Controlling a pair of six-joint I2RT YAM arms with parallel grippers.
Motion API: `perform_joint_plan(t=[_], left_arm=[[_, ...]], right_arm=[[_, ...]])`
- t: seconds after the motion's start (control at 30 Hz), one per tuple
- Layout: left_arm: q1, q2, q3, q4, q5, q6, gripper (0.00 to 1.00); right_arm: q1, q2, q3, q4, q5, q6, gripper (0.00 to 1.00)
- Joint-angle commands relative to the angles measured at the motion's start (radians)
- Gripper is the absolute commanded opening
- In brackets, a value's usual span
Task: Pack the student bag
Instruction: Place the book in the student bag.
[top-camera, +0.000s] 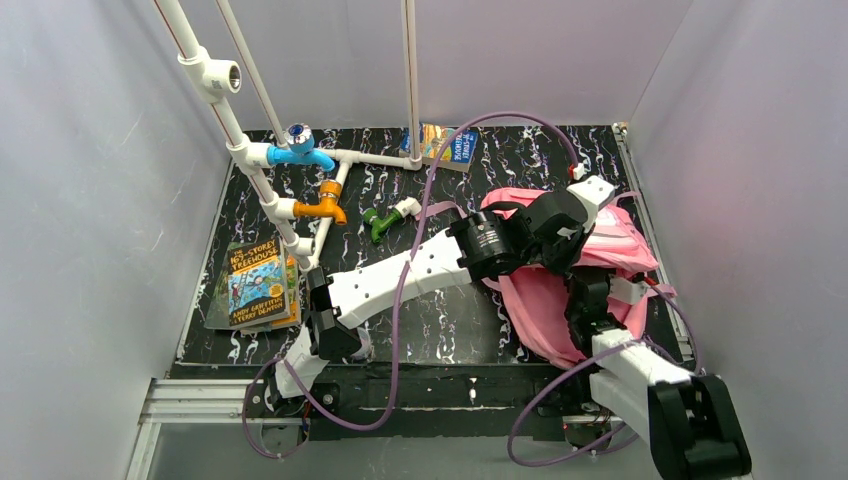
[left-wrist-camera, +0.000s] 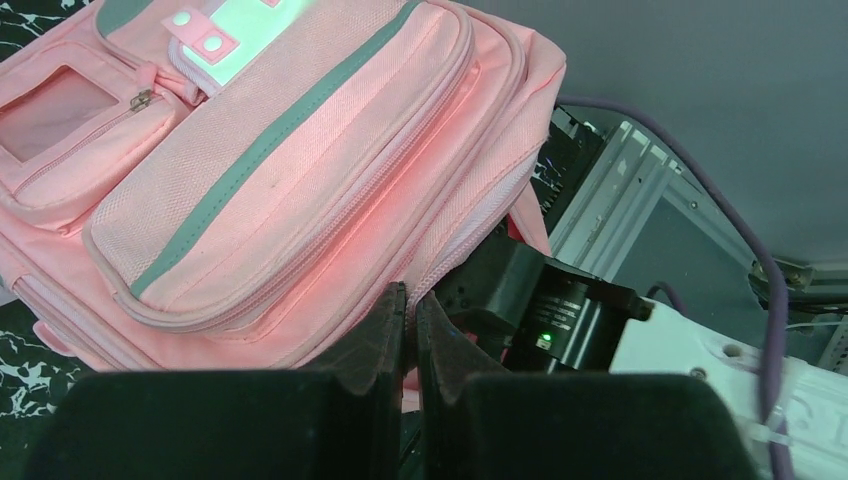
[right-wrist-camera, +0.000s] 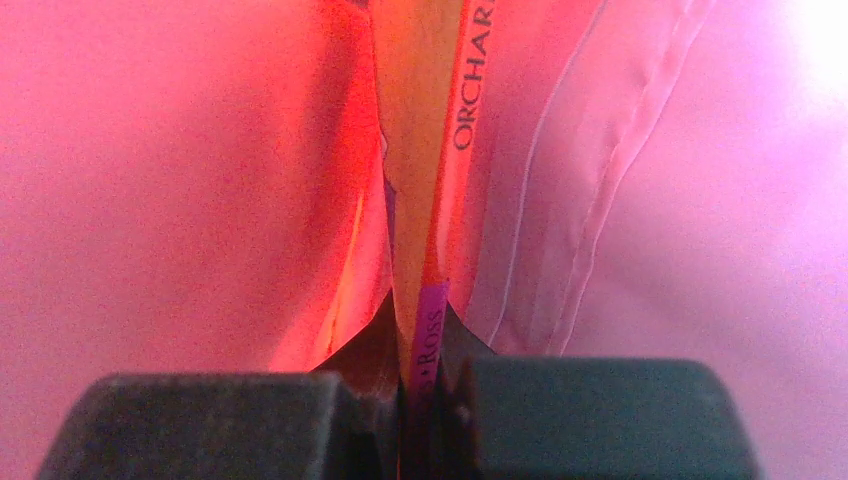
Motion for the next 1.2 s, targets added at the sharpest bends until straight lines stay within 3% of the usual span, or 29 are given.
perform_joint_plan(t=[0.0,0.03,0.13,0.23,0.3,0.47,0.5,0.57,0.67,0.77,0.83,0.93,1.0,1.1,1.17], left_arm=[[-0.005,-0.053,0.067,0.056,0.026,-0.032,0.00],[-0.005,-0.054,0.063,0.055,0.021,-0.030,0.00],[-0.005,-0.057,0.050,0.053,0.000,-0.020,0.00],[-0.005,-0.057,0.045,0.053,-0.009,-0.012,0.00],[-0.005,-0.059,0.038,0.055,-0.015,-0.007,0.00],[-0.003,-0.058,0.023,0.073,-0.006,-0.009,0.00],[-0.003,-0.058,0.022,0.075,-0.004,-0.010,0.00],[-0.003,-0.058,0.021,0.077,-0.003,-0.011,0.00],[-0.003,-0.063,0.016,0.069,-0.005,-0.010,0.00],[-0.003,-0.074,0.000,0.062,-0.011,-0.012,0.00],[-0.004,-0.083,-0.018,0.061,-0.017,-0.010,0.00],[-0.003,-0.094,-0.037,0.057,-0.037,-0.003,0.00],[-0.003,-0.098,-0.048,0.058,-0.052,0.003,0.00],[-0.003,-0.103,-0.069,0.069,-0.068,0.017,0.00],[0.000,-0.105,-0.089,0.083,-0.076,0.024,0.00]], right_arm=[[-0.007,0.167,0.042,0.251,-0.004,0.014,0.01],[-0.008,0.209,0.043,0.279,-0.011,0.010,0.02],[-0.017,0.267,0.045,0.312,-0.077,-0.016,0.48],[-0.024,0.184,0.070,0.088,-0.169,-0.069,0.80],[-0.024,0.081,0.068,-0.067,-0.205,-0.102,0.88],[-0.024,-0.166,-0.010,-0.231,-0.189,-0.163,0.87],[-0.024,-0.188,-0.026,-0.222,-0.170,-0.165,0.81],[-0.026,-0.192,-0.034,-0.170,-0.135,-0.189,0.54],[-0.029,-0.079,0.012,-0.104,-0.092,-0.219,0.35],[-0.059,0.103,0.049,0.061,-0.097,-0.259,0.08],[-0.089,0.212,0.069,0.198,-0.151,-0.323,0.02],[-0.139,0.325,0.108,0.292,-0.240,-0.417,0.05],[-0.173,0.292,0.132,0.212,-0.312,-0.450,0.16],[-0.179,0.089,0.201,-0.208,-0.338,-0.457,0.51],[-0.178,-0.054,0.241,-0.531,-0.336,-0.440,0.62]])
